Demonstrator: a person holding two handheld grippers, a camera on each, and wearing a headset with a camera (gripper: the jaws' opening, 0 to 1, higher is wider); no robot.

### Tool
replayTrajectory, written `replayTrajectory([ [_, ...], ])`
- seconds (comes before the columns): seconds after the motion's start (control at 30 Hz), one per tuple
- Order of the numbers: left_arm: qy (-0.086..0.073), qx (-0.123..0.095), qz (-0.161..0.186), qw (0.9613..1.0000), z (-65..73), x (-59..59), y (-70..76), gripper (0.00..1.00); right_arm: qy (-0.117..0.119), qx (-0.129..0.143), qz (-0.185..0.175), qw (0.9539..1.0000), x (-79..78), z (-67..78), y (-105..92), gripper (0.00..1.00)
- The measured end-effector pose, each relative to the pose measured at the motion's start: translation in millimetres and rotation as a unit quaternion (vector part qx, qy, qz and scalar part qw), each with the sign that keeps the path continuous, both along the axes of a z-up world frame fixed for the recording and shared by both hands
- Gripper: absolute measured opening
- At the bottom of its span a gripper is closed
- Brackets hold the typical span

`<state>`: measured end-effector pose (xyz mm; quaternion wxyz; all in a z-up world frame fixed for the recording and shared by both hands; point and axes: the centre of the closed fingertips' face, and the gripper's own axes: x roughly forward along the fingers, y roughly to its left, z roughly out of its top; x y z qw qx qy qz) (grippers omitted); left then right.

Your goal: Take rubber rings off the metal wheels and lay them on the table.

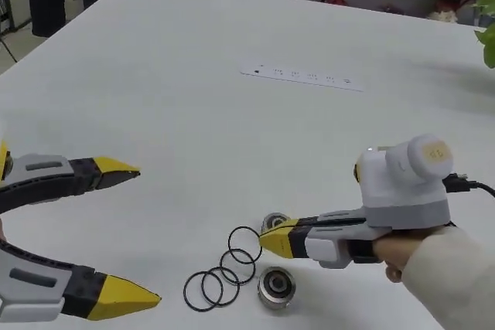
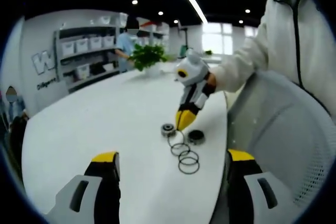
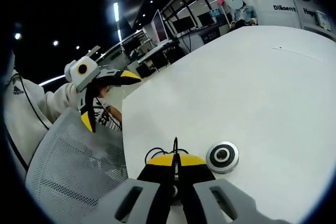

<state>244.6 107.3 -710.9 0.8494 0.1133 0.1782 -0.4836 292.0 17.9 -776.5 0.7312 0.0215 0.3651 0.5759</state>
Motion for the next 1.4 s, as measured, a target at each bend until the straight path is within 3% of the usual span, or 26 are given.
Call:
replayTrajectory([
  [0.43, 0.008, 0.001, 0.008, 0.9999, -5.7, 2.1, 4.6, 0.83, 0.013, -0.036, -0.015, 0.9991, 8.0, -23.5, -6.9, 0.0],
  [0.73, 0.011, 0.003, 0.007, 0.9999, -7.1, 2.9, 5.0, 0.83, 0.017, -0.044, -0.023, 0.9986, 10.4, -28.4, -9.5, 0.0],
  [1.03, 0.011, 0.003, 0.007, 0.9999, -6.8, 3.1, 5.2, 0.83, 0.012, -0.047, -0.021, 0.9986, 10.8, -26.7, -11.8, 0.04],
  [1.4, 0.01, -0.003, 0.006, 0.9999, -4.0, 2.8, 0.8, 0.84, -0.003, -0.042, -0.013, 0.999, 4.4, -10.0, -18.7, 0.05],
])
